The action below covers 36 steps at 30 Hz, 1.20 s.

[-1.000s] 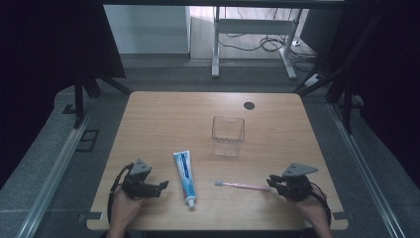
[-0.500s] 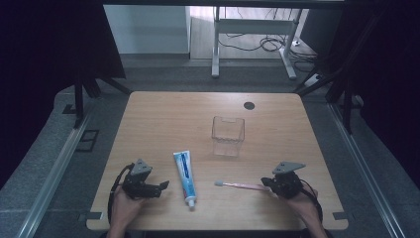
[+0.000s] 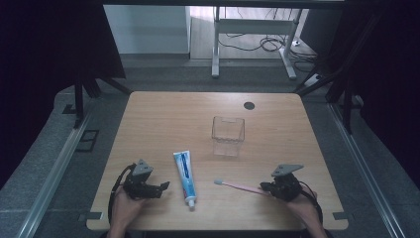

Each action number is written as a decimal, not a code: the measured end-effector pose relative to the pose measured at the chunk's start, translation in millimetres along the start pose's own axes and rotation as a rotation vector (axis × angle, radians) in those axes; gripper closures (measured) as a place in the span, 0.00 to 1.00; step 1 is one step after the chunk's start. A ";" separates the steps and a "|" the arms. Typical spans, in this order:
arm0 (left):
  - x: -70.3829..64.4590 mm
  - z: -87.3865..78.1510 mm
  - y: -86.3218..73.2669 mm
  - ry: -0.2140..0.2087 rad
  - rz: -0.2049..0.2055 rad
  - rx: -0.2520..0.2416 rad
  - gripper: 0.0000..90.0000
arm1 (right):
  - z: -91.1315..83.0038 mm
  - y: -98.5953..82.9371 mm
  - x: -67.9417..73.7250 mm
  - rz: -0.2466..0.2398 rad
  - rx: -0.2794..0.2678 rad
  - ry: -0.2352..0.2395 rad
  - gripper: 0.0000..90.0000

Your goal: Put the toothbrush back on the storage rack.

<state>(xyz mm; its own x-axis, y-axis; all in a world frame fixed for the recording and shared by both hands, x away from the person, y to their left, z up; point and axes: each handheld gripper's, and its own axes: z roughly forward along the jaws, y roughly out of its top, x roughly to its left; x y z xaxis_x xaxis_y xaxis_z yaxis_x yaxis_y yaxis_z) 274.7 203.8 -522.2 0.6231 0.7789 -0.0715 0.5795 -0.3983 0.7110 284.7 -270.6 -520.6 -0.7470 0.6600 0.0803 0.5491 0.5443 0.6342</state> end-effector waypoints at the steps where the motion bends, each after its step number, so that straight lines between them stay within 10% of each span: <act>1: -0.1 -0.1 0.0 -0.002 0.000 -0.001 0.15 | -0.3 -0.3 1.2 -0.006 0.001 0.008 1.00; 22: 0.0 -1.9 -0.5 -0.003 0.002 -0.010 0.15 | -5.4 -6.7 25.2 -0.058 0.043 0.053 1.00; 36: 1.1 -2.4 -1.4 -0.012 -0.010 -0.022 0.15 | -5.5 33.3 31.7 -0.137 0.149 0.059 0.90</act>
<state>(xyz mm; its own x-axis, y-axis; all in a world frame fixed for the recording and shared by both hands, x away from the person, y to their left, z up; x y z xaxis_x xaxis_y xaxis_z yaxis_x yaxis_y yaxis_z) 273.4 206.4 -521.6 0.6234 0.7771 -0.0868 0.5740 -0.3794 0.7257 277.3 -234.5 -492.8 -0.8365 0.5458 0.0490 0.4873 0.7000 0.5221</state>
